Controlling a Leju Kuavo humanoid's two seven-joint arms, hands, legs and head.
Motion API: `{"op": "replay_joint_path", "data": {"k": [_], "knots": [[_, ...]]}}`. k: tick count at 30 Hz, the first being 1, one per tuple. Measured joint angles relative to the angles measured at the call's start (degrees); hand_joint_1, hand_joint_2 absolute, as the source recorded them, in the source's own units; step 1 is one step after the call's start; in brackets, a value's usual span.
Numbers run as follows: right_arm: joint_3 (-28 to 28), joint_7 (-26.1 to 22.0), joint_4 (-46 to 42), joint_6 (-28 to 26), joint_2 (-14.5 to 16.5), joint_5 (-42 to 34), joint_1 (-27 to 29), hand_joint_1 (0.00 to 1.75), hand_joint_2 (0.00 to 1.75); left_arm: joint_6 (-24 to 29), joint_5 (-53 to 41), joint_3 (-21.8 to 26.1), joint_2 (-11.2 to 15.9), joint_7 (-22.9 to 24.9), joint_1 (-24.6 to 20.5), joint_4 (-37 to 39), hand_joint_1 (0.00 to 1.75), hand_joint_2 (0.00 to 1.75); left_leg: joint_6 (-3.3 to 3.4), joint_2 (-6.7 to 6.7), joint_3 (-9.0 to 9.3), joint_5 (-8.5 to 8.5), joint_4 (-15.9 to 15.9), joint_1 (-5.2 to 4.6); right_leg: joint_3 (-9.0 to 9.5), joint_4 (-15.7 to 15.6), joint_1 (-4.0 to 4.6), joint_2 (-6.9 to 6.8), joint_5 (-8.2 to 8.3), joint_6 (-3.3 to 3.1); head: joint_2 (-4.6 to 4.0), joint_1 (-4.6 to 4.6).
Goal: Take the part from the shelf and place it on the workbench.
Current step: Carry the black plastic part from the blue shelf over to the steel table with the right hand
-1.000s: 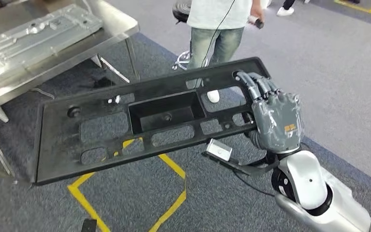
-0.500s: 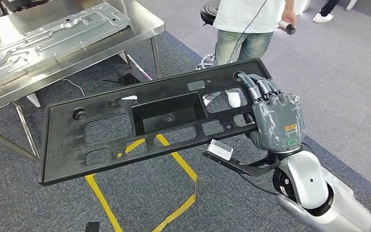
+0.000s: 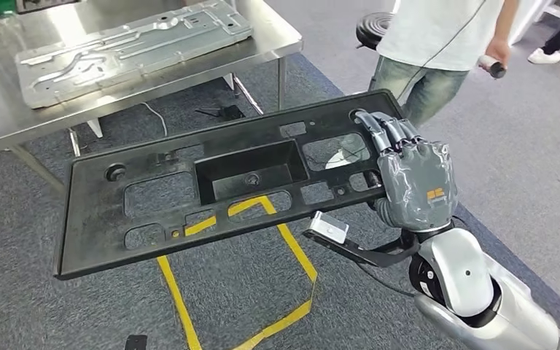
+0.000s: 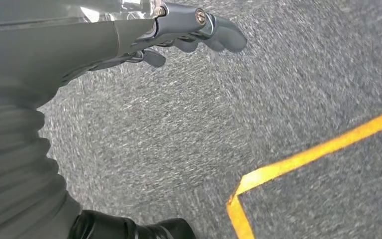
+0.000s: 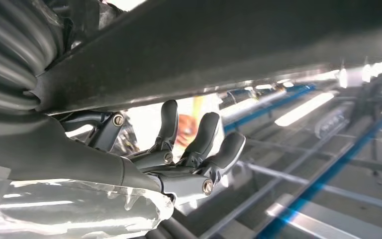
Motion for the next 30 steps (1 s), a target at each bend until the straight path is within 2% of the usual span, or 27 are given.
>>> {"op": "replay_joint_path", "data": {"k": [1, 2, 3, 4, 5, 6, 8, 10, 12, 13, 15, 16, 17, 18, 19, 20, 21, 22, 24, 25, 26, 28, 30], "knots": [[0.01, 0.0, -0.02, 0.05, 0.01, 0.01, -0.05, 1.75, 1.75, 0.01, -0.08, 0.08, -0.01, -0.06, -0.13, 0.0, 0.0, 1.75, 0.19, -0.61, 0.08, 0.02, -0.09, -0.03, -1.67, 3.49, -0.06, 1.4, -1.68, 0.06, 0.0, 0.11], [0.01, 0.0, -0.03, 0.1, 0.0, 0.02, -0.07, 1.75, 1.75, 0.01, -0.13, 0.18, -0.01, -0.11, -0.25, 0.0, 0.0, 1.75, 0.34, -1.24, 0.08, 0.02, -0.05, -0.05, -3.67, 7.24, -0.09, 2.11, -3.17, 0.12, 0.0, 0.15], [0.01, 0.0, -0.03, 0.17, 0.0, 0.01, -0.04, 1.75, 1.75, 0.01, -0.17, 0.28, -0.01, -0.14, -0.29, 0.0, 0.0, 1.75, 0.38, -1.96, 0.08, -0.03, 0.02, -0.07, -5.27, 9.96, -0.09, 2.41, -3.82, 0.22, 0.0, 0.2], [0.02, 0.0, -0.02, 0.25, 0.0, 0.01, -0.02, 1.75, 1.75, 0.01, -0.22, 0.36, -0.01, -0.17, -0.28, 0.0, 0.0, 1.75, 0.37, -2.69, 0.08, -0.1, 0.14, -0.07, -6.05, 10.86, -0.11, 2.52, -3.39, 0.29, -0.01, 0.19], [0.02, 0.0, -0.02, 0.34, 0.0, 0.01, -0.04, 1.75, 1.75, 0.01, -0.27, 0.41, -0.01, -0.18, -0.26, 0.0, 0.0, 1.75, 0.29, -3.46, 0.09, -0.21, 0.34, -0.03, -5.77, 9.6, -0.16, 2.61, -1.87, 0.34, -0.01, 0.18], [0.02, 0.0, -0.02, 0.42, 0.0, 0.01, -0.09, 1.75, 1.75, -0.01, -0.33, 0.44, -0.01, -0.2, -0.25, 0.0, 0.0, 1.75, 0.16, -4.17, 0.09, -0.35, 0.58, 0.04, -4.7, 6.84, -0.24, 2.81, 0.16, 0.37, -0.01, 0.19], [0.02, 0.0, -0.03, 0.52, 0.01, 0.01, -0.27, 1.75, 1.75, -0.05, -0.51, 0.46, -0.01, -0.22, -0.31, 0.0, 0.0, 1.75, -0.35, -5.59, -0.22, -0.82, 1.45, 0.2, -1.66, -0.01, -0.54, 4.88, 3.09, 0.31, 0.0, 0.15], [0.02, 0.01, -0.08, 0.57, 0.01, 0.01, -0.41, 1.75, 1.75, -0.08, -0.63, 0.48, -0.01, -0.25, -0.38, 0.0, 0.0, 1.75, -1.01, -6.76, -0.86, -0.99, 2.04, 0.35, -0.18, -3.15, -0.57, 6.65, 3.49, 0.05, 0.01, 0.13], [0.02, 0.01, -0.11, 0.67, 0.02, 0.01, -0.5, 1.75, 1.75, -0.08, -0.69, 0.5, 0.02, -0.26, -0.27, 0.0, 0.0, 1.75, -1.62, -7.77, -1.27, -0.81, 1.95, 0.45, -0.08, -3.41, -0.48, 6.07, 3.52, -0.5, -0.01, 0.12], [0.02, 0.01, -0.1, 0.72, 0.03, 0.01, -0.57, 1.75, 1.75, -0.07, -0.71, 0.5, 0.05, -0.26, -0.18, 0.0, 0.0, 1.75, -1.9, -7.35, -1.45, -1.0, 2.18, 0.38, 0.09, -3.66, -0.55, 5.48, 3.59, -0.85, -0.01, 0.11], [0.02, -0.01, -0.1, 0.78, 0.03, 0.02, -0.76, 1.75, 1.75, -0.07, -0.75, 0.51, 0.11, -0.26, -0.23, 0.0, 0.0, 1.75, -2.51, -4.6, -2.95, -2.73, 5.18, 0.27, 0.51, -4.17, -0.81, 4.14, 3.7, -1.64, -0.01, -0.26], [0.02, -0.02, -0.1, 0.81, 0.02, 0.02, -0.85, 1.75, 1.75, -0.07, -0.79, 0.52, 0.11, -0.27, -0.31, 0.0, 0.0, 1.75, -2.82, -2.75, -4.52, -4.24, 8.32, 0.32, 0.67, -4.28, -0.7, 3.45, 3.66, -1.91, -0.01, -0.44], [0.02, -0.02, -0.1, 0.85, 0.0, 0.02, -0.9, 1.75, 1.75, -0.08, -0.83, 0.52, 0.1, -0.28, -0.38, 0.0, 0.0, 1.75, -3.08, -1.66, -6.44, -5.75, 11.99, 0.48, 0.74, -4.28, -0.62, 2.75, 3.58, -2.11, -0.01, -0.63], [0.03, -0.02, -0.1, 0.89, 0.0, 0.01, -0.92, 1.75, 1.75, -0.08, -0.87, 0.52, 0.09, -0.3, -0.42, 0.0, 0.0, 1.75, -3.27, -1.14, -8.2, -6.8, 15.22, 0.63, 0.78, -4.26, -0.55, 2.09, 3.49, -2.18, -0.01, -0.61], [0.05, -0.04, -0.1, 0.93, 0.0, 0.01, -0.91, 1.75, 1.75, -0.09, -0.9, 0.52, 0.08, -0.34, -0.42, 0.0, 0.0, 1.75, -3.37, -0.9, -9.24, -6.94, 16.96, 0.72, 0.85, -4.24, -0.51, 1.44, 3.38, -2.19, -0.01, -0.64], [0.08, -0.07, -0.1, 0.98, 0.01, 0.01, -0.91, 1.75, 1.75, -0.09, -0.91, 0.52, 0.07, -0.39, -0.41, 0.0, 0.0, 1.75, -3.38, -0.75, -9.18, -6.02, 16.52, 0.76, 0.97, -4.22, -0.49, 0.8, 3.24, -2.16, -0.01, -0.64], [0.09, -0.09, -0.1, 1.02, 0.01, 0.01, -0.92, 1.75, 1.75, -0.1, -0.92, 0.52, 0.06, -0.47, -0.39, 0.0, 0.0, 1.75, -3.29, -0.53, -7.99, -4.28, 14.01, 0.77, 1.17, -4.21, -0.47, 0.2, 3.09, -2.09, -0.01, -0.64], [0.1, -0.12, -0.1, 1.05, 0.02, 0.01, -0.95, 1.75, 1.75, -0.1, -0.93, 0.52, 0.06, -0.55, -0.41, 0.0, 0.0, 1.75, -3.07, 0.1, -5.99, -2.25, 10.08, 0.69, 1.45, -4.22, -0.44, -0.41, 2.89, -1.95, -0.01, -0.66], [0.1, -0.14, -0.1, 1.09, 0.02, 0.01, -1.06, 1.75, 1.75, -0.14, -0.92, 0.52, 0.06, -0.71, -0.58, 0.0, 0.0, 1.75, -2.45, 1.89, -2.55, -0.13, 3.54, 0.1, 1.9, -4.22, -0.16, -1.45, 2.5, -1.48, -0.01, -0.62], [0.1, -0.14, -0.1, 1.11, 0.02, 0.01, -1.12, 1.75, 1.75, -0.15, -0.91, 0.52, 0.07, -0.78, -0.68, 0.0, 0.0, 1.75, -2.17, 2.42, -1.81, 0.03, 2.05, -0.19, 2.05, -4.26, -0.03, -1.93, 2.34, -1.21, 0.0, -0.58], [0.1, -0.15, -0.1, 1.14, 0.02, 0.01, -1.15, 1.75, 1.75, -0.16, -0.89, 0.52, 0.07, -0.85, -0.73, 0.0, 0.0, 1.75, -1.94, 2.35, -1.73, -0.21, 1.75, -0.43, 2.18, -4.37, 0.09, -2.39, 2.23, -0.93, 0.0, -0.55], [0.1, -0.15, -0.1, 1.17, 0.02, 0.01, -1.2, 1.75, 1.75, -0.18, -0.86, 0.52, 0.09, -0.97, -0.64, 0.0, 0.0, 1.75, -1.4, 1.16, -1.53, -0.03, 1.24, -0.3, 2.55, -4.49, 0.02, -2.89, 1.93, -0.29, 0.0, -0.53], [0.1, -0.15, -0.14, 1.17, 0.02, 0.01, -1.29, 1.75, 1.75, -0.22, -0.85, 0.54, 0.08, -1.12, -0.58, 0.0, 0.0, 1.75, -0.74, 0.14, -0.9, 0.26, 0.48, 0.04, 1.78, -2.22, -0.16, -0.95, 0.34, 0.21, 0.0, -0.35]]}}
